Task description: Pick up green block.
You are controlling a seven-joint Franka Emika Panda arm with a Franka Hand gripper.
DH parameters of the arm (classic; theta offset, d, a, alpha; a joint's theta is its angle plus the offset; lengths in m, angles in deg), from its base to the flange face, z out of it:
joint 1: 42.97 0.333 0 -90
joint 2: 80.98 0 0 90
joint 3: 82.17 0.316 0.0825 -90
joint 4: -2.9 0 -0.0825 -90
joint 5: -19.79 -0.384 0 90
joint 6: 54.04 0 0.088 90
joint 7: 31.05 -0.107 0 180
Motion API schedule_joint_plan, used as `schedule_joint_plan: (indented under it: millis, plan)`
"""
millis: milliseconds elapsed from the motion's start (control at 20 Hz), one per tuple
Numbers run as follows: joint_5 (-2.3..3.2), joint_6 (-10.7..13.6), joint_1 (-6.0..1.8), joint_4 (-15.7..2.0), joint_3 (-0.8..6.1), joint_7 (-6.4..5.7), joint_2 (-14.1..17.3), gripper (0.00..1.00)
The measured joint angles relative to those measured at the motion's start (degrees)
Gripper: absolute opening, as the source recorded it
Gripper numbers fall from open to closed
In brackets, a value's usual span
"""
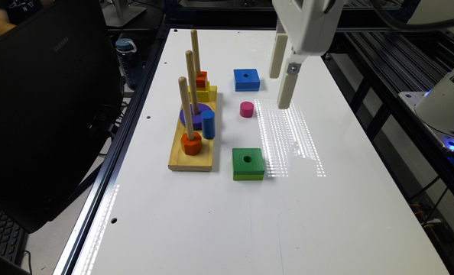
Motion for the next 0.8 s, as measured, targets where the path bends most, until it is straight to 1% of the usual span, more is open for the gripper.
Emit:
schedule_joint_plan:
  millis: [100, 200, 450, 500, 600, 800]
  plan:
    - [0.07, 0.0, -0.01, -0.98, 0.39, -0.46, 1.0, 1.0]
    - [0.09, 0.0, -0.02, -1.55, 0.51, -0.59, 1.53, 1.0]
    - [0.09, 0.01, 0.01, -2.74, 1.29, -1.26, 2.45, 1.0]
    - [0.09, 0.01, 0.02, -3.05, 1.71, -1.67, 2.7, 1.0]
    - [0.22, 0.02, 0.01, -3.67, 2.77, -2.86, 3.24, 1.0]
    - [0.3, 0.02, -0.01, -4.4, 3.89, -4.04, 3.86, 1.0]
